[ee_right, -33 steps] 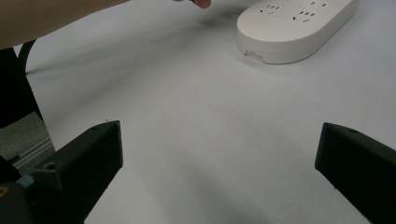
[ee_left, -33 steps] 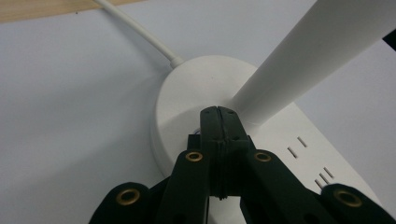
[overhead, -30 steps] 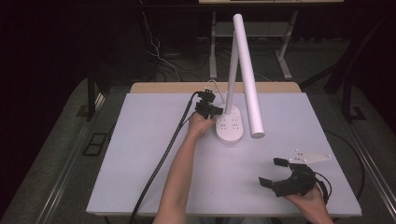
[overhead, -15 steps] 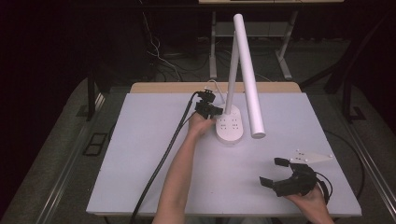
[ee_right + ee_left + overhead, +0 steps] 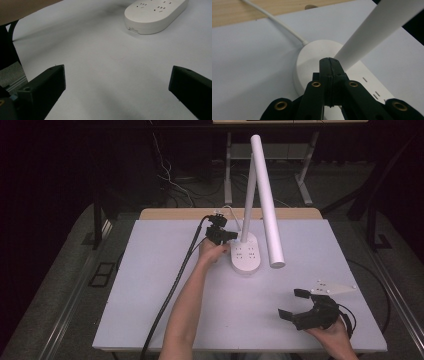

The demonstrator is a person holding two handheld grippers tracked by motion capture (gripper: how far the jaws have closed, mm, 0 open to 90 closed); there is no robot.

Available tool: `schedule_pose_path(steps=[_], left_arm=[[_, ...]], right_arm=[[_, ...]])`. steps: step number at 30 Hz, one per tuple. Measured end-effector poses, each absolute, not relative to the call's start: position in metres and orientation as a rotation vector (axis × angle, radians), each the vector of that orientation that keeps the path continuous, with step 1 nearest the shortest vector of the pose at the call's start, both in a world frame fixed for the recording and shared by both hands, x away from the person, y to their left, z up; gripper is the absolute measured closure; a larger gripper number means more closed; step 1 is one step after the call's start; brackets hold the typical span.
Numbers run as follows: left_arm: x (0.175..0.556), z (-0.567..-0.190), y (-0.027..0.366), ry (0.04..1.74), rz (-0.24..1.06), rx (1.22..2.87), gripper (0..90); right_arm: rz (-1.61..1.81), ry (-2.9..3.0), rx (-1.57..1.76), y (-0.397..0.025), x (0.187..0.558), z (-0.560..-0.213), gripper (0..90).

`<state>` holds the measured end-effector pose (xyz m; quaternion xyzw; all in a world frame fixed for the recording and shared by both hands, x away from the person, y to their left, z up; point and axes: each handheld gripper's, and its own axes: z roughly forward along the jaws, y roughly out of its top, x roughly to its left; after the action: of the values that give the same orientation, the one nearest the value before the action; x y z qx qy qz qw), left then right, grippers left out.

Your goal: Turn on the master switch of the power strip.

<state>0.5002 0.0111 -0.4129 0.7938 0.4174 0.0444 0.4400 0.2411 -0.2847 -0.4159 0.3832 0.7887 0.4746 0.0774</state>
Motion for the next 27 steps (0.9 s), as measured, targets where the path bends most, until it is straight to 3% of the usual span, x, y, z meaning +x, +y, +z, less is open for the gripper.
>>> schedule_pose_path(steps=[15, 21, 27], left_arm=[[0.476, -0.374, 0.034, 0.970, 0.169, 1.924, 83.8], [0.465, -0.363, 0.054, 0.934, 0.190, 1.925, 59.1], [0.454, -0.354, 0.074, 0.926, 0.136, 1.925, 26.1]], right_arm=[[1.426, 2.357, 1.149, -0.285, 0.241, -0.415, 0.3], [1.426, 2.358, 1.148, -0.285, 0.240, -0.415, 0.3], [1.426, 2.357, 1.149, -0.285, 0.241, -0.415, 0.3]])
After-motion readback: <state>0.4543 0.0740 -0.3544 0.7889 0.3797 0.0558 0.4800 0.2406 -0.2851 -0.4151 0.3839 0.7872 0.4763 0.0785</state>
